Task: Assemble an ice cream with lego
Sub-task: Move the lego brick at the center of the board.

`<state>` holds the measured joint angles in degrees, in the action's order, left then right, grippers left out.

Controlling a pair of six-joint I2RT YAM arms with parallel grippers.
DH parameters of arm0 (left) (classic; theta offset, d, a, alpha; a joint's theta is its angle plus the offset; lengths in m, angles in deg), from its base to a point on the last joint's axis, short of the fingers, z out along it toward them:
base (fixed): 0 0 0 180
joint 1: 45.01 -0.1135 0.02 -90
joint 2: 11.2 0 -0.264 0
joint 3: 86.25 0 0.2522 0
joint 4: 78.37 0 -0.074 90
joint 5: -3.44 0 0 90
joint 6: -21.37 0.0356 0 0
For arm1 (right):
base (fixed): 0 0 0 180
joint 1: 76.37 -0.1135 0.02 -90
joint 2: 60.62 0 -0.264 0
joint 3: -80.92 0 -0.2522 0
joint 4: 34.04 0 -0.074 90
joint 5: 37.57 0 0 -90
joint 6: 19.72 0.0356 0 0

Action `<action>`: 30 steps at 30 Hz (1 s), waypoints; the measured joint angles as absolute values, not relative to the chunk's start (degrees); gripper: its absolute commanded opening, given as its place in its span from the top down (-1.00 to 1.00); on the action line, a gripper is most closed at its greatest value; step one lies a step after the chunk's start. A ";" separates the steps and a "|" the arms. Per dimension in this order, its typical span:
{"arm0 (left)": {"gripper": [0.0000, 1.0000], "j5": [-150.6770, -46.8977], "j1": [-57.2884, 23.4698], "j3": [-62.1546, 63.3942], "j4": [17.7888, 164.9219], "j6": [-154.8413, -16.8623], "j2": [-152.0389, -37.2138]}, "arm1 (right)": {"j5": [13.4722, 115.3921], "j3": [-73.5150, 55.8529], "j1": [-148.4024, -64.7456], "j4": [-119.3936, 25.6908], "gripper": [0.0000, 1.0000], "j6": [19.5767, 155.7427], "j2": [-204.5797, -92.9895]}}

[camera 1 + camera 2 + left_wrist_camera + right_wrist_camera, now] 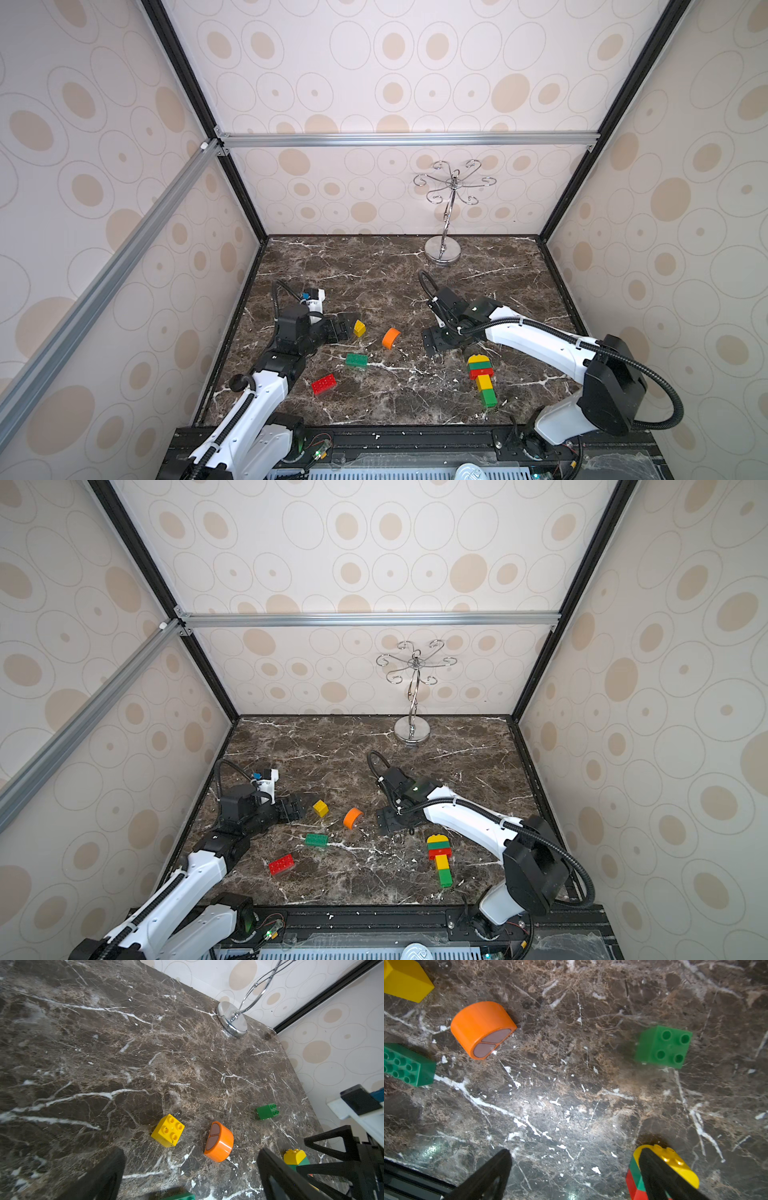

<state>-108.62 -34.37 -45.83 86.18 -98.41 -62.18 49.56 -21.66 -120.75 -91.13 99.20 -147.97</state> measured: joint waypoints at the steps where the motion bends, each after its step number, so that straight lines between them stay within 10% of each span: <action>1: -1.00 -108.36 -34.37 -45.83 85.92 -98.43 -62.03 | 49.45 -21.66 -120.80 -90.78 -0.97 99.42 -148.30; 30: -1.00 -107.60 -34.37 -45.83 85.57 -98.63 -60.58 | 50.63 -16.05 -104.88 -87.35 -0.48 90.26 -161.17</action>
<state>-107.60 -34.37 -45.83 85.57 -98.63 -60.58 50.63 -16.05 -104.88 -87.35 90.26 -161.17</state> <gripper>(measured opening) 0.999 0.764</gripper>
